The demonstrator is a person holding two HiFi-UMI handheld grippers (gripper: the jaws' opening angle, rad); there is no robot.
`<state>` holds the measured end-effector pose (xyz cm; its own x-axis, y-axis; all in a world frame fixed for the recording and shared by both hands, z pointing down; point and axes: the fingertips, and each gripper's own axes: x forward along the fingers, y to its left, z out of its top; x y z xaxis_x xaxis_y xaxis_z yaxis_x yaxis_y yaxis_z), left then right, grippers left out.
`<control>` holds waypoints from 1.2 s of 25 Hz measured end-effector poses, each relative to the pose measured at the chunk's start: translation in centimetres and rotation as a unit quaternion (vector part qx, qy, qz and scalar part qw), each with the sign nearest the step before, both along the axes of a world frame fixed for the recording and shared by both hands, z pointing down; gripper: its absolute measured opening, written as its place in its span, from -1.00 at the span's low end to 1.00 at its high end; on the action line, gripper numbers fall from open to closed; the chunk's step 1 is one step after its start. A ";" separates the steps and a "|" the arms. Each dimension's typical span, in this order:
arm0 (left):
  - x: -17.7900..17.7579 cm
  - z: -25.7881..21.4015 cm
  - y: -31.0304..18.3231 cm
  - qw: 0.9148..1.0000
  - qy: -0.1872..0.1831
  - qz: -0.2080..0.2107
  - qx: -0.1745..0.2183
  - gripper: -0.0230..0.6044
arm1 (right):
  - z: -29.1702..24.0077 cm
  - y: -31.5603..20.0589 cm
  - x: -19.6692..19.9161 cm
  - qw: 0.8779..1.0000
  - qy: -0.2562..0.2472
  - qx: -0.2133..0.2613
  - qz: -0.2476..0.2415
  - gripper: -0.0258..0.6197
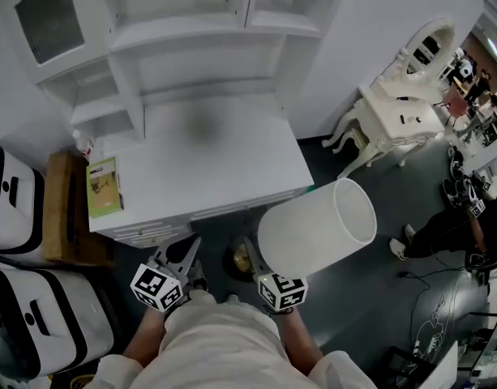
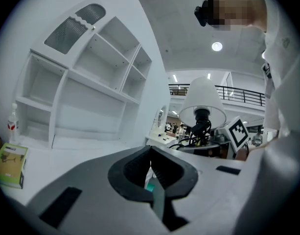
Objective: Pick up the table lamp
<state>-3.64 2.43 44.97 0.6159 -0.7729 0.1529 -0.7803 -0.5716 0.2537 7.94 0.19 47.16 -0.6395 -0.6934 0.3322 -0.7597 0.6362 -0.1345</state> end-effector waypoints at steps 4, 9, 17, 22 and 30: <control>1.6 -0.1 3.4 1.000 -0.012 -0.014 0.001 -0.90 | 0.6 3.4 2.4 1.000 -0.008 -0.005 -0.006 -0.79; 2.3 -1.1 6.7 0.998 -0.028 -0.050 0.011 -0.90 | 0.4 7.0 3.9 0.999 -0.024 -0.016 -0.036 -0.79; 3.0 -1.9 10.2 0.998 -0.030 -0.063 0.009 -0.90 | 0.5 10.5 3.9 0.998 -0.040 -0.023 -0.049 -0.79; 2.4 -2.1 10.3 0.998 -0.027 -0.061 0.005 -0.90 | -0.4 11.1 2.9 0.998 -0.046 -0.021 -0.049 -0.79; 1.4 -2.1 9.8 0.999 -0.028 -0.037 0.011 -0.90 | -0.7 11.5 1.4 0.999 -0.025 -0.003 -0.031 -0.79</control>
<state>-2.26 12.26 42.91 0.5483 -0.8191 0.1684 -0.8330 -0.5171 0.1971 9.35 11.74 46.42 -0.6964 -0.6506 0.3028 -0.7116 0.6806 -0.1741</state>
